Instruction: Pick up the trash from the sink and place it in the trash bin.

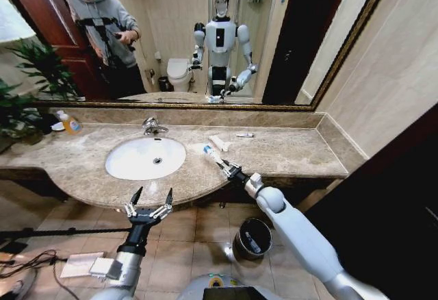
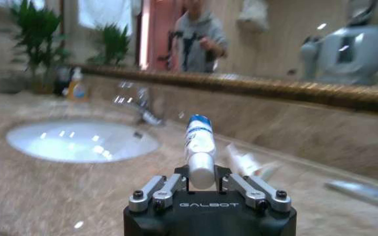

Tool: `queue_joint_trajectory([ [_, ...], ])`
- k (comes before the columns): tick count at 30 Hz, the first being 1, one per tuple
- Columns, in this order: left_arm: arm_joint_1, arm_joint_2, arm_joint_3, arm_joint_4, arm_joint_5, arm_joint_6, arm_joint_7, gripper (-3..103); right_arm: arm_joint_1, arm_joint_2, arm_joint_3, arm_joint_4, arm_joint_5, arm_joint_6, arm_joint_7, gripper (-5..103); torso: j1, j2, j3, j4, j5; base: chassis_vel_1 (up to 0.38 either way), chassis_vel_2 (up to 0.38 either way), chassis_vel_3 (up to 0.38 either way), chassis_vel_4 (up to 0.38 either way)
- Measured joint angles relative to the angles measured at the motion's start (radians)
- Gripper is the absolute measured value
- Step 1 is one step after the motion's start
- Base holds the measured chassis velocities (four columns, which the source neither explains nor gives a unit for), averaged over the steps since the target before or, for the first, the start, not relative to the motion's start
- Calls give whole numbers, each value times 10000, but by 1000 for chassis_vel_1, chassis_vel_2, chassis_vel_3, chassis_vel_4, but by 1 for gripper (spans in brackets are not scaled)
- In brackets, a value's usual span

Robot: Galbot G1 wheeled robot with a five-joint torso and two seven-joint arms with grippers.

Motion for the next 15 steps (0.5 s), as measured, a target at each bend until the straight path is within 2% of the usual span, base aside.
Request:
queue_joint_trajectory([
  [2,0,0,-1,-1,0,0,-3,100,-894,-219,877,736,434,544,-28,23,1,0,0,0,1,0,0,0,0],
  [5,0,-1,-1,-1,0,0,-1,100,-1560,-313,1432,1202,772,864,-32,23,0,1,0,-1,0,0,0,0,0],
  [8,0,-1,-2,-1,0,-1,-3,100,-3355,-254,2942,1808,1189,1601,-105,23,-1,2,-1,-3,-1,0,0,0,0],
  [10,0,-1,-1,-1,0,-1,-3,100,-3444,-240,3021,1815,1200,1648,-109,23,-1,2,-1,-3,-1,0,0,0,0],
  [12,0,-2,-1,0,0,0,-2,100,-4546,-107,3809,1799,1303,2234,-350,23,-1,2,-1,-3,1,0,0,0,0],
  [13,0,-2,-1,0,0,0,-2,100,-4546,-107,3809,1799,1303,2234,-350,23,-1,2,-1,-3,1,0,0,0,0],
  [15,0,-2,-1,-1,0,0,-3,100,-5194,-56,4162,1487,1236,2801,-596,23,-1,2,-1,-1,0,0,0,0,0],
])
